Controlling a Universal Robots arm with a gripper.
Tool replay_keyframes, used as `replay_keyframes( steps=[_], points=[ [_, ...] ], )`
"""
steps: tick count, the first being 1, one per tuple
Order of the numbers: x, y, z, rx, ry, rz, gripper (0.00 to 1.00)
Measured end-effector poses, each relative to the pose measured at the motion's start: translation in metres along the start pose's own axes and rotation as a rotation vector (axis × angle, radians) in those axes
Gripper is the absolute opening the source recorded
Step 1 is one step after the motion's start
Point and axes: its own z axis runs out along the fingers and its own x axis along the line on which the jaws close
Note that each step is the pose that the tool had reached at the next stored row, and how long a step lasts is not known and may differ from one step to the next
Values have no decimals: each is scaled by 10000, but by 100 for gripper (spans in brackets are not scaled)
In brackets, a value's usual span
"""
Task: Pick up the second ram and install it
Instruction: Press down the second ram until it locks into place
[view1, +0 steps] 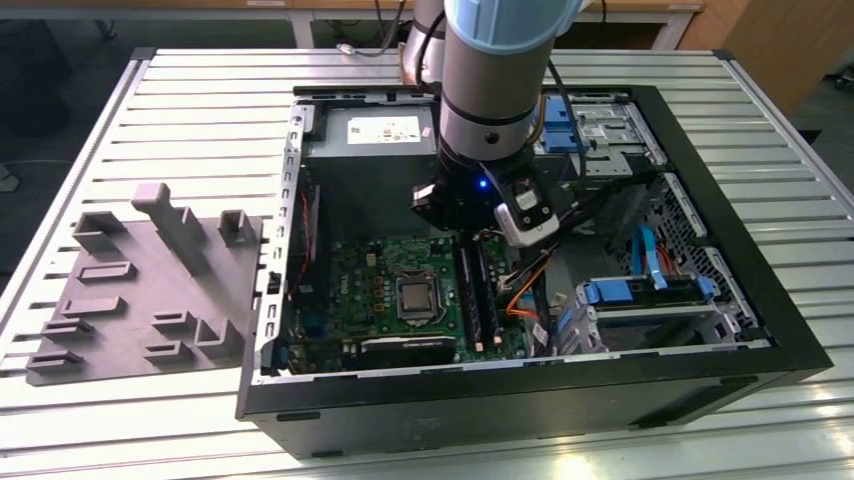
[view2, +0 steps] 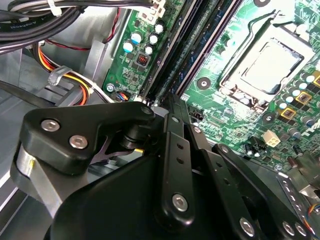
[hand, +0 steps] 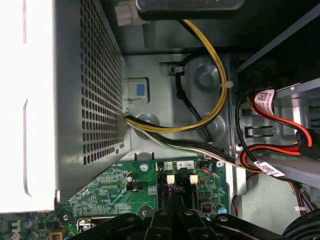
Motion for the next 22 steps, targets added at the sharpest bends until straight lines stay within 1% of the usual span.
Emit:
replay_keyframes(
  steps=[2, 5, 7, 12, 15, 22],
  points=[
    [0, 0, -2, -3, -1, 0, 11],
    [-2, 5, -28, -2, -9, -1, 11],
    [-2, 6, -75, 48, -6, -1, 11],
    [-4, 17, -141, 137, -12, -4, 11],
    [-3, 18, -143, 155, -13, -4, 11],
    [-4, 7, -144, 155, -12, -4, 11]
  ],
)
